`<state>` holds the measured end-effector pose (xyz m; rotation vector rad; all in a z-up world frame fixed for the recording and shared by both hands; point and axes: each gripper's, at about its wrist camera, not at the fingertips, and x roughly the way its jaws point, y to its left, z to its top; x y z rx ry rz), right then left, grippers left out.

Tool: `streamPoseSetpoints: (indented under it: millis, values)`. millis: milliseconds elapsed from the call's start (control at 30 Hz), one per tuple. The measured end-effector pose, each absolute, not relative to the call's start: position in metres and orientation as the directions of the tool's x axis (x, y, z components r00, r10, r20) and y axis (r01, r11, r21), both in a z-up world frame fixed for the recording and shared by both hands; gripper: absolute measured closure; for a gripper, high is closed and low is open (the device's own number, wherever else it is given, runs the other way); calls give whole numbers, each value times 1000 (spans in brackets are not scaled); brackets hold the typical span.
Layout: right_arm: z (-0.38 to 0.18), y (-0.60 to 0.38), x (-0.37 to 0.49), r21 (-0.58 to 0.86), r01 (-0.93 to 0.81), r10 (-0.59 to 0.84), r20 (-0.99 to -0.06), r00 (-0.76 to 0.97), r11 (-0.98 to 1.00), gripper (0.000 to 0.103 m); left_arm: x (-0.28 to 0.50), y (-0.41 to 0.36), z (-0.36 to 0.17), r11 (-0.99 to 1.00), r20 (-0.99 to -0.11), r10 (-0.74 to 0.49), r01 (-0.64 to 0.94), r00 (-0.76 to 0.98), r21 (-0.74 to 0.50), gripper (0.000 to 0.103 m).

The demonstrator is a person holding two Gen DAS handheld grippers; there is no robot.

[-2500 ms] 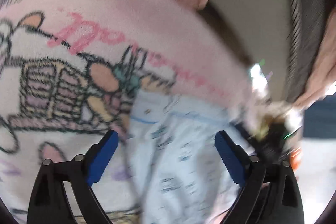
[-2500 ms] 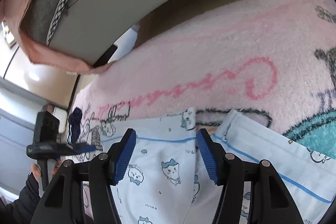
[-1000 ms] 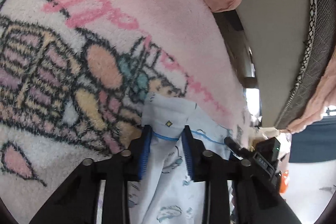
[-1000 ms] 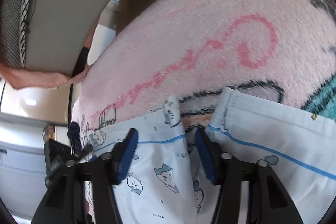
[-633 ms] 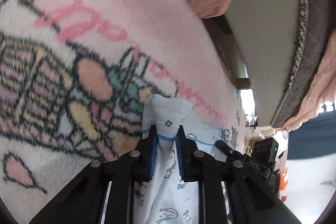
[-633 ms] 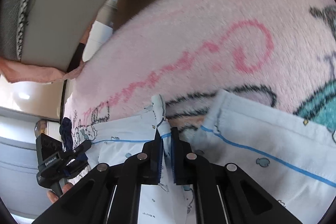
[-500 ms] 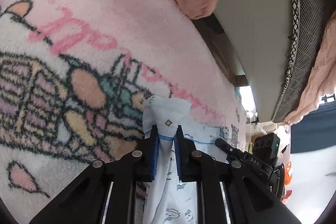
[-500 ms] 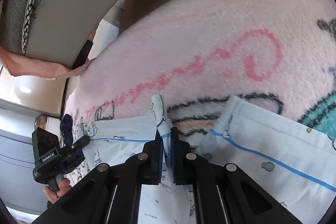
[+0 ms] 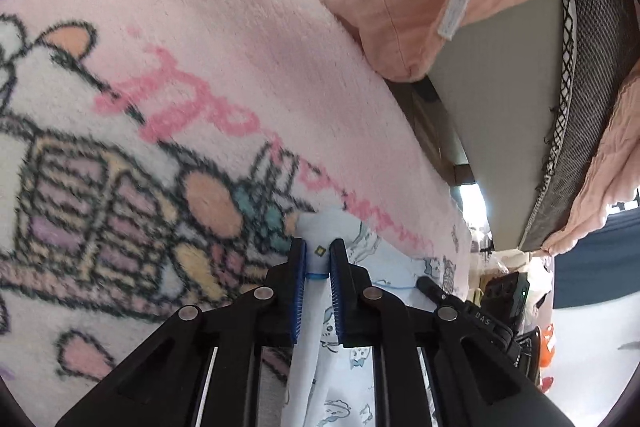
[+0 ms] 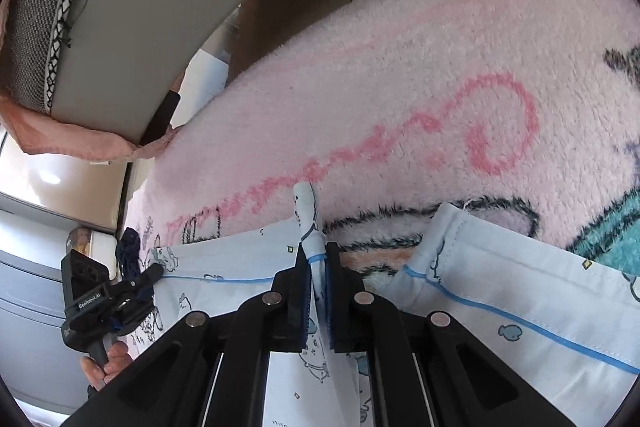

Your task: Fold clothes

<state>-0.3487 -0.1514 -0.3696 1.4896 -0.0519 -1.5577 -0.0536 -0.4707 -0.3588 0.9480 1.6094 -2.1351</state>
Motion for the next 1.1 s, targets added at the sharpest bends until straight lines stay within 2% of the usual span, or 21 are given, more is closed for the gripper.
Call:
streamPoseSetpoints:
  millis: [167,300,367,433,467,500,567,600,800,1100]
  values:
    - [-371,-153,-348,591,583,-620,-763,181,-557,99,-42,-483,-355,-320,-666,100,610,-739,-725,93]
    - [-370,-157,-347,553,626,-592,-787,176,-550,97,-34,-488,-351,-314,-632,110,576,-767,-754,93]
    - [-367,-160,-345,528,652,-573,-802,172,-544,89,-31,-489,-347,-323,-617,119,557,-778,-765,92]
    - [-359,-160,-343,487,676,-578,-808,110,-552,39,-37,-485,-343,-351,-633,139,559,-762,-751,89]
    - [-354,-159,-341,465,687,-582,-809,75,-558,29,-40,-482,-341,-368,-643,147,562,-751,-741,83]
    - [-349,-158,-341,460,689,-591,-804,56,-560,25,-43,-479,-340,-384,-653,151,565,-742,-731,76]
    - [-340,-155,-343,476,679,-616,-786,43,-560,25,-49,-473,-338,-413,-669,159,566,-726,-713,22]
    - [-337,-154,-344,490,667,-626,-778,45,-561,25,-50,-469,-337,-413,-662,164,559,-731,-719,18]
    - [-332,-138,-349,536,624,-645,-762,66,-569,25,-67,-449,-344,-334,-616,222,535,-756,-776,18]
    - [-326,-93,-336,582,555,-647,-756,99,-595,25,-36,-439,-332,-254,-611,199,562,-766,-787,18]
